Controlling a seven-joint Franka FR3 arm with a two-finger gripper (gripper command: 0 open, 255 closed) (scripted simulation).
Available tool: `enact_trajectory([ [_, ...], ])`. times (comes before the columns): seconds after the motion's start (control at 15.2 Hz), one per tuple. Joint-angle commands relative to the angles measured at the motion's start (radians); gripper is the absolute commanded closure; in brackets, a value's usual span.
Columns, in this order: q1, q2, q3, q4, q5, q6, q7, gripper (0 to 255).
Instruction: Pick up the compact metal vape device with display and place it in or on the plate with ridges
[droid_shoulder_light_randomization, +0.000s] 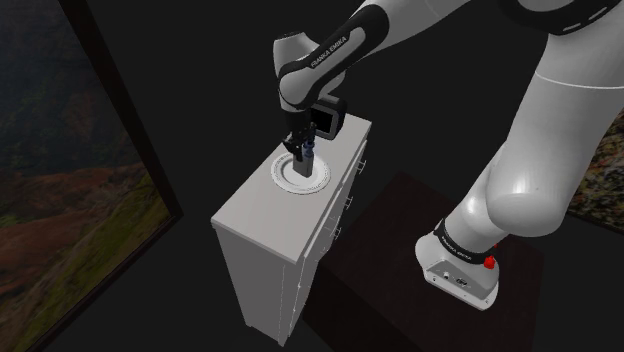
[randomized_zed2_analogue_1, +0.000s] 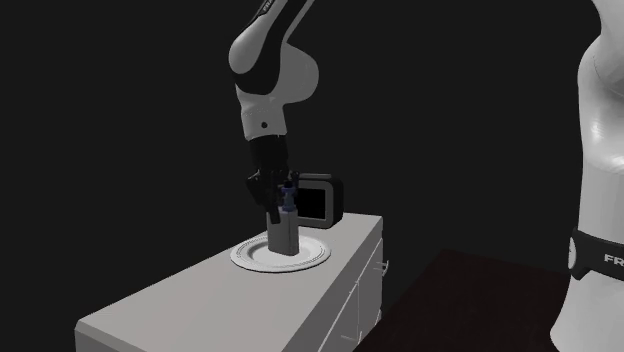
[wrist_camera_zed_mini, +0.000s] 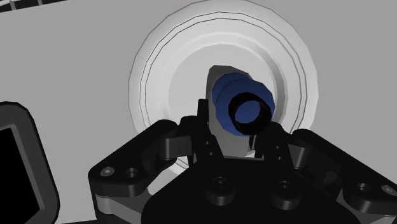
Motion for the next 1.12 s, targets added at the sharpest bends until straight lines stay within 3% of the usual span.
enact_trajectory([
  [0.0, 0.0, 0.0, 0.0, 0.0, 0.0, 0.0, 0.0, 0],
  [0.33, 0.0, 0.0, 0.0, 0.0, 0.0, 0.0, 0.0, 0],
  [0.59, 0.0, -0.056, 0.001, 0.068, 0.002, -0.124, -0.001, 0],
  [1.06, 0.0, -0.056, 0.001, 0.068, 0.002, -0.124, -0.001, 0],
])
